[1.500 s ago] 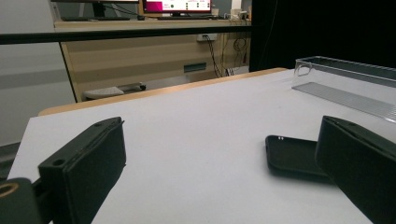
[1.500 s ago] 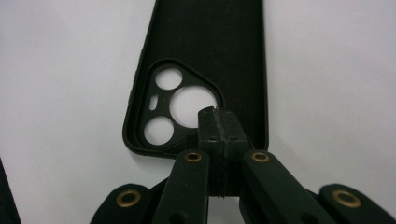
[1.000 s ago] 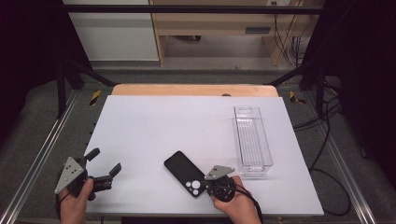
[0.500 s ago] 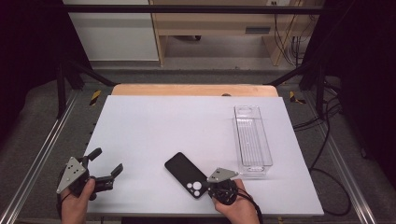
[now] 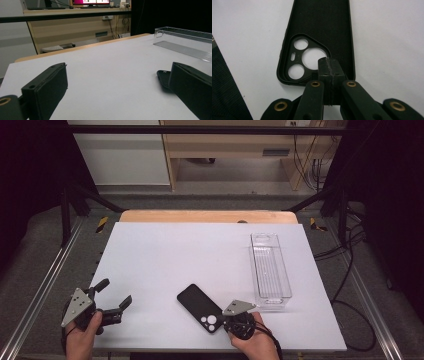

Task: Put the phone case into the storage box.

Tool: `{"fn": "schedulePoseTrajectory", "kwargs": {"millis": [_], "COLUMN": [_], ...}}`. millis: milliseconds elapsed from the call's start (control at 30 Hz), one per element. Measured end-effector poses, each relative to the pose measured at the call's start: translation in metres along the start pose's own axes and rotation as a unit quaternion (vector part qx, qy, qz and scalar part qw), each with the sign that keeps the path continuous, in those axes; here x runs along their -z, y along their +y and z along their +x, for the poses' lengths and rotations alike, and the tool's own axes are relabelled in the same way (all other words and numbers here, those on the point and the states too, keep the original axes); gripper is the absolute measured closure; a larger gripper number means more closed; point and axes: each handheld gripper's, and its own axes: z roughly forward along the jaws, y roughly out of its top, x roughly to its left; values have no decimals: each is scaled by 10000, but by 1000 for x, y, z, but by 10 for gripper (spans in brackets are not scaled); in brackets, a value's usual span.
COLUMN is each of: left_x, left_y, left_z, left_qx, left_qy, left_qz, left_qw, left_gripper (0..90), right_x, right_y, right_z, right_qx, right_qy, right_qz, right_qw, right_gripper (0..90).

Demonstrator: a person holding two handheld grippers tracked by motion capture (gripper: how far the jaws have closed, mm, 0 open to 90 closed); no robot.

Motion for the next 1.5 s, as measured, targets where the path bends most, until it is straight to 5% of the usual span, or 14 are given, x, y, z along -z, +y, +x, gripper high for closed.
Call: {"fn": "schedulePoseTrajectory", "kwargs": {"millis": [267, 533, 667, 700, 833, 1000, 1500], "left_x": [-1, -1, -1, -1, -1, -3, -4], "left_y": [-1, 0, 0, 0, 0, 0, 0], "left_z": [-1, -1, -1, -1, -2, -2, -4], "left_qx": [-5, -22, -28, -26, -69, -106, -146], "left_qy": [-19, -19, -11, -14, -20, -38, -51], "left_qz": [31, 35, 32, 30, 45, 84, 84], "left_qw": [10000, 10000, 10000, 10000, 10000, 9999, 9998], "left_gripper": [21, 22, 22, 22, 22, 22, 21], "right_x": [3, 15, 15, 13, 11, 5, -17], "right_y": [0, 1, 2, 4, 7, 8, 8], "right_z": [-1, -3, 0, 3, 6, 7, 13], "right_qx": [-2, -137, -126, -234, -488, -545, -385], "right_qy": [-12, -116, -127, -96, 51, -103, -134], "right_qz": [-49, -621, -700, -695, -793, -762, -200], "right_qw": [10000, 9979, 9974, 9973, 9956, 9956, 9990], "right_gripper": [895, 812, 660, 509, 298, 99, 65]}}
